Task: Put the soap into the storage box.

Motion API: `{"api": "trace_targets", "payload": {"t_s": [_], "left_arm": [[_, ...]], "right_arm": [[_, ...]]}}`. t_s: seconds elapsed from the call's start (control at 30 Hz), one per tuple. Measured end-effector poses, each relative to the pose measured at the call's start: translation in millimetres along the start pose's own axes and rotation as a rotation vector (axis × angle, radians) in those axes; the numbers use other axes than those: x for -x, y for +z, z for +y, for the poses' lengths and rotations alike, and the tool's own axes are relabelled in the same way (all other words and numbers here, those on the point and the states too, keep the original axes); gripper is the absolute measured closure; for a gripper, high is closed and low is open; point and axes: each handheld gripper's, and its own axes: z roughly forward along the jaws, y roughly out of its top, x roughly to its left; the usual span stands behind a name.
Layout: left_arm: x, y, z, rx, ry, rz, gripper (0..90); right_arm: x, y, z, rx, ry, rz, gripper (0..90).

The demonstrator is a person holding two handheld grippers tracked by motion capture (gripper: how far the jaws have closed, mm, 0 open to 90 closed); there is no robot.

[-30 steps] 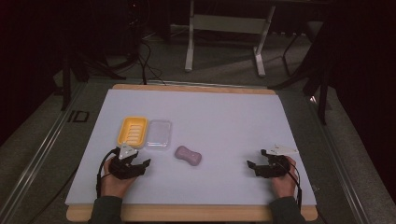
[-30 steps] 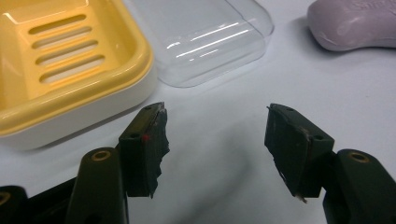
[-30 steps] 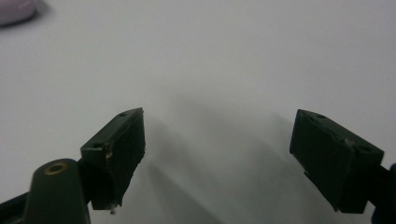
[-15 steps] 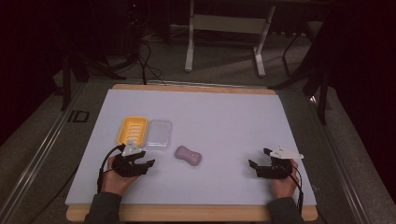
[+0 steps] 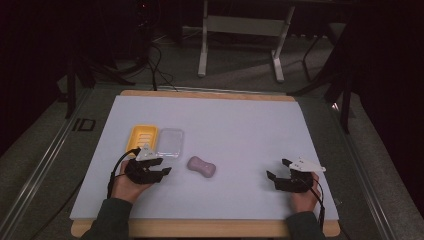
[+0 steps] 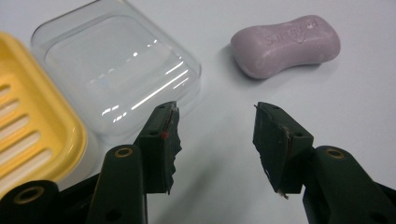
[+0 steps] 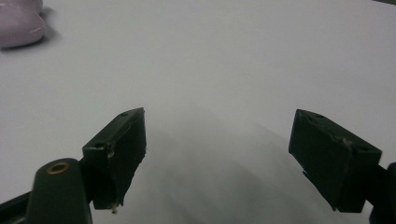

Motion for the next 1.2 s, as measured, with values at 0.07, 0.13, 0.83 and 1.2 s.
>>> {"api": "trace_targets", "payload": {"t_s": [0.07,0.13,0.83,1.2], "left_arm": [[1.2,1.4,3.1,-0.003,0.011,-0.002,49.1],[2.7,3.0,6.6,-0.008,0.023,-0.005,48.8],[15.7,23.9,29.6,-0.026,0.097,-0.092,43.0],[17.4,36.4,44.8,-0.062,0.183,-0.15,27.4]], "right_arm": [[-0.2,0.0,0.0,0.0,-0.002,-0.001,18.6],[-0.6,0.3,0.1,-0.001,-0.009,-0.001,18.7],[-1.0,0.8,0.3,-0.009,-0.007,0.004,18.8],[-1.0,0.7,0.5,-0.013,-0.008,0.007,18.8]]}}
